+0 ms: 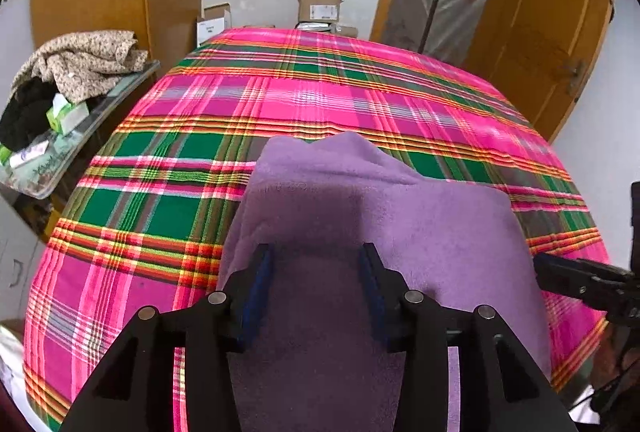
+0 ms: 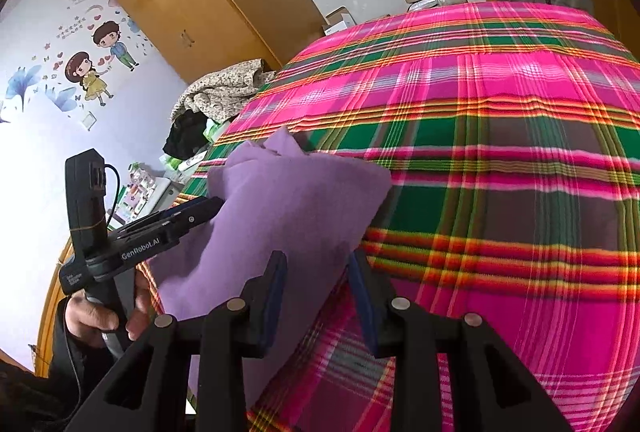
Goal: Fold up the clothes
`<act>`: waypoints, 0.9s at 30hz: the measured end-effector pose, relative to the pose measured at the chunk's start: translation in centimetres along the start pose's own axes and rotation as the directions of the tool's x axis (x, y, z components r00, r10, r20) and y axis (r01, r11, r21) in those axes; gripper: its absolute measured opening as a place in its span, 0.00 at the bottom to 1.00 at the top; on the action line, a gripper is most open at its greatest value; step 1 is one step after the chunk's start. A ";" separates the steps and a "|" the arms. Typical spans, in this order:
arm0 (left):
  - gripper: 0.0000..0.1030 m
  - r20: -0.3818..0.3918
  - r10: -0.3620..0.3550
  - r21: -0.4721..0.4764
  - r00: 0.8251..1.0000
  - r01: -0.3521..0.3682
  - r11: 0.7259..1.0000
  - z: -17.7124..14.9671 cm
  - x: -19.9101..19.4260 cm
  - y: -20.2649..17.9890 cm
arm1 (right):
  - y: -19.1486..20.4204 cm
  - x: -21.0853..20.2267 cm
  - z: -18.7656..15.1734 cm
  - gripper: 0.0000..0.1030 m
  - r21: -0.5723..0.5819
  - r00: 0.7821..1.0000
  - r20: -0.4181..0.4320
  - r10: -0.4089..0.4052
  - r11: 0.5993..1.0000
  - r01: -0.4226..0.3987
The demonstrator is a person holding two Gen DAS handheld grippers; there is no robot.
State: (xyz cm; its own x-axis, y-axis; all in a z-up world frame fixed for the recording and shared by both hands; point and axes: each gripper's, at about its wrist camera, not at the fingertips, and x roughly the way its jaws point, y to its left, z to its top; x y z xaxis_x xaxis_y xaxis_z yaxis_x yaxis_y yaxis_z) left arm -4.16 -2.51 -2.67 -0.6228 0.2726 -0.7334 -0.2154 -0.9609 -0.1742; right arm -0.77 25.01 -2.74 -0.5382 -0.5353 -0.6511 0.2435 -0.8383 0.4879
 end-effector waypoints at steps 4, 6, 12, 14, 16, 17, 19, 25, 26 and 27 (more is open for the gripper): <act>0.45 0.019 -0.042 -0.020 0.999 0.043 0.999 -0.6 -1.1 1.0 | 0.0 -0.2 -0.4 0.33 -0.003 1.000 -0.010 0.018 1.000 -0.018; 0.45 0.024 -0.055 -0.026 0.998 0.055 0.998 -1.2 -1.3 1.4 | 0.0 -0.1 -0.4 0.33 -0.001 1.000 -0.014 0.014 1.000 -0.014; 0.45 0.034 -0.045 -0.016 0.998 0.045 0.999 -1.7 -1.3 1.3 | -0.4 -0.1 0.1 0.33 0.056 0.998 0.007 0.063 0.996 -0.063; 0.45 0.041 -0.043 -0.008 0.998 0.044 0.999 -1.8 -1.2 1.2 | -0.9 0.3 0.1 0.34 0.087 0.996 -0.004 0.085 0.993 -0.084; 0.46 0.047 -0.045 -0.004 0.998 0.045 0.999 -1.9 -1.1 1.2 | -1.1 0.7 -0.1 0.38 0.098 0.996 -0.015 0.083 0.992 -0.081; 0.46 0.049 -0.045 -0.005 0.998 0.045 0.999 -1.9 -1.1 1.2 | -1.2 1.0 -0.2 0.40 0.103 0.996 -0.021 0.082 0.991 -0.080; 0.46 0.050 -0.045 -0.007 0.998 0.045 0.999 -1.9 -1.1 1.2 | -1.4 1.3 -0.3 0.46 0.117 0.996 -0.030 0.081 0.990 -0.077; 0.53 0.054 -0.028 0.036 0.998 0.026 0.999 -2.1 -1.0 0.5 | -1.4 2.1 -0.3 0.56 0.128 0.996 -0.035 0.085 0.988 -0.080; 0.54 0.056 -0.026 0.043 0.998 0.024 0.999 -2.1 -0.9 0.4 | -1.2 2.2 -0.2 0.57 0.124 0.996 -0.034 0.083 0.989 -0.078; 0.55 0.056 -0.028 0.043 0.998 0.025 0.999 -2.1 -0.9 0.4 | -1.0 2.2 -0.2 0.59 0.118 0.996 -0.032 0.081 0.990 -0.077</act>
State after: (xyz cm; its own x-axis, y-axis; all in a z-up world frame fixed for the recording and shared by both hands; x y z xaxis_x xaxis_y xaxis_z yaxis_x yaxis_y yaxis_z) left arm -2.08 -3.25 -3.45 -0.6578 0.3013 -0.6903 -0.2628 -0.9507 -0.1645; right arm -2.07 24.64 -4.82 -0.4905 -0.6045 -0.6277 0.1872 -0.7766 0.6015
